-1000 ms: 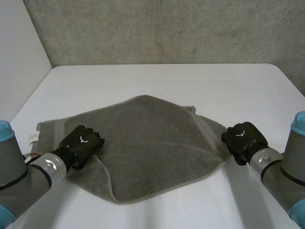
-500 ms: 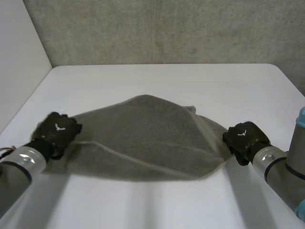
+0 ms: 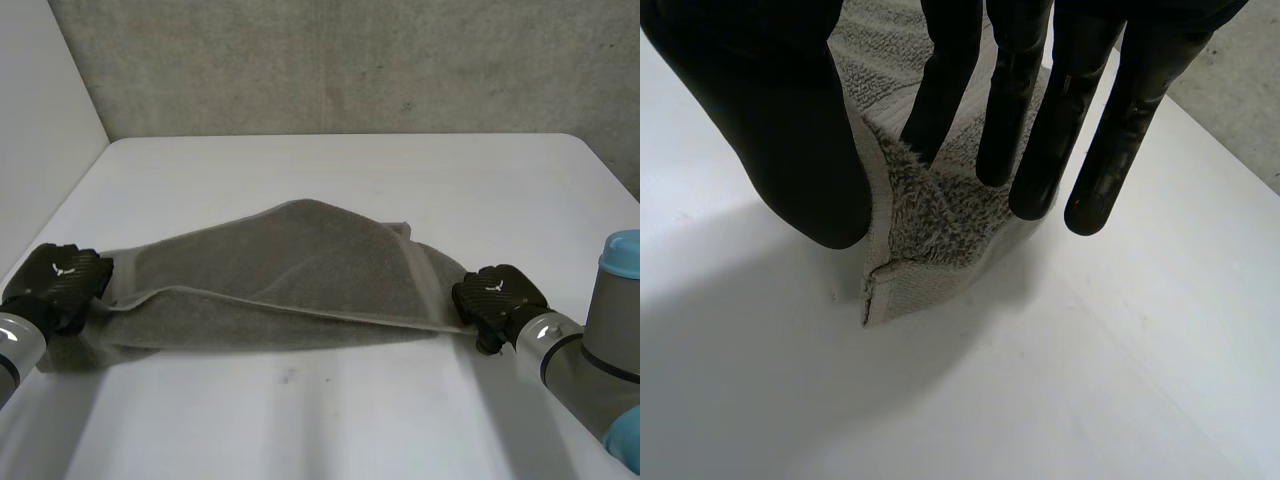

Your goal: Fold the towel.

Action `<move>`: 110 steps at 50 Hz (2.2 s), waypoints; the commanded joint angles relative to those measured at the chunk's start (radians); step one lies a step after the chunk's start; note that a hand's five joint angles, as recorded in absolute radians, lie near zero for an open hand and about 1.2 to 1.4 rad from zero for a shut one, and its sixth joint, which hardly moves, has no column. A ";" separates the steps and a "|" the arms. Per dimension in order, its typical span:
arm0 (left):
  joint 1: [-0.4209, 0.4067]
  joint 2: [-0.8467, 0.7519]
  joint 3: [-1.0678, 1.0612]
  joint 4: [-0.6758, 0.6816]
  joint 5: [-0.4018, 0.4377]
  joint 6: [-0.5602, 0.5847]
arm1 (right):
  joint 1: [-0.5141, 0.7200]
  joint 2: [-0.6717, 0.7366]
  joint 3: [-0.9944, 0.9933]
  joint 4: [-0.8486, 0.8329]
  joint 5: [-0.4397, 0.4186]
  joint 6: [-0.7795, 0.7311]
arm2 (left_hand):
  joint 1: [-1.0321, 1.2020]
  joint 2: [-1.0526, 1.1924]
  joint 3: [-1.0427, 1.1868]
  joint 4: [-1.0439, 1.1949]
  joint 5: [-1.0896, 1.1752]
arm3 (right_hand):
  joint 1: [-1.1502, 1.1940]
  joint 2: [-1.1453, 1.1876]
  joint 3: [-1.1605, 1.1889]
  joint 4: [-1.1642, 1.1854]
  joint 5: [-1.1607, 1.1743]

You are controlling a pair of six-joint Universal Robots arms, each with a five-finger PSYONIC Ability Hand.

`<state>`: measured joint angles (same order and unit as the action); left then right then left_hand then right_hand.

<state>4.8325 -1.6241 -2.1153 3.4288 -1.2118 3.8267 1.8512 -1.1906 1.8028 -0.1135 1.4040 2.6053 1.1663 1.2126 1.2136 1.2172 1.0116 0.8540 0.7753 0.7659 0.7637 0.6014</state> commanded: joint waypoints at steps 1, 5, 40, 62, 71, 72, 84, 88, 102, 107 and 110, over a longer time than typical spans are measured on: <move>-0.002 -0.002 0.001 0.000 0.000 0.001 | 0.000 0.015 -0.003 -0.003 0.001 0.001 | 0.230 0.184 0.183 0.179 0.210 | -0.038 0.041 0.050 0.052 0.040; -0.002 -0.003 0.001 0.000 0.000 0.002 | 0.000 0.025 -0.003 -0.015 0.003 0.009 | 0.230 0.184 0.183 0.179 0.210 | -0.038 0.041 0.050 0.052 0.040; -0.195 0.248 0.515 -0.515 -0.189 -0.453 | -0.078 -0.310 -0.653 0.521 0.000 0.072 | 0.230 0.184 0.183 0.179 0.210 | 0.542 0.621 0.630 0.633 0.620; -0.267 -0.050 0.709 -0.681 -0.239 -0.656 | -0.063 -0.151 -0.747 0.712 0.018 -0.066 | 0.230 0.184 0.183 0.179 0.210 | 0.542 0.621 0.630 0.633 0.620; -0.316 -0.350 0.917 -0.623 -0.338 -0.647 | -0.053 0.071 -0.916 0.531 0.094 -0.036 | 0.230 0.184 0.183 0.179 0.210 | 0.542 0.621 0.630 0.633 0.620; -0.321 -0.388 0.993 -0.622 -0.342 -0.642 | -0.053 0.071 -0.916 0.531 0.095 -0.036 | 0.230 0.184 0.183 0.179 0.210 | 0.542 0.621 0.630 0.633 0.620; -0.395 -0.441 1.517 -0.340 -0.347 -0.656 | -0.056 -0.021 -0.998 -0.072 0.128 0.075 | 0.230 0.184 0.183 0.179 0.210 | 0.542 0.621 0.630 0.633 0.620; -0.413 -0.428 1.499 -0.295 -0.353 -0.668 | -0.056 -0.030 -0.958 -0.051 0.119 0.073 | 0.230 0.184 0.183 0.179 0.210 | 0.542 0.621 0.630 0.633 0.620; -0.395 -0.396 0.890 -0.244 -0.319 -0.716 | -0.131 -0.008 -0.637 0.184 -0.022 0.046 | 0.230 0.184 0.183 0.179 0.210 | 0.542 0.621 0.630 0.633 0.620; -0.392 -0.407 0.663 -0.136 -0.250 -0.711 | -0.161 0.043 -0.508 0.196 -0.039 -0.019 | 0.230 0.184 0.183 0.179 0.210 | 0.542 0.621 0.630 0.633 0.620; -0.392 -0.410 0.548 -0.060 -0.226 -0.699 | -0.179 0.057 -0.430 0.209 -0.034 -0.068 | 0.230 0.184 0.183 0.179 0.210 | 0.542 0.621 0.630 0.633 0.620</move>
<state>4.4392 -2.0254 -1.3444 3.2394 -1.4966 3.1118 1.7062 -1.1733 1.2321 0.0818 1.3713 2.6189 1.1663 1.2147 1.2148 1.2176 1.0165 1.3773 1.1906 1.1937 1.1957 0.9988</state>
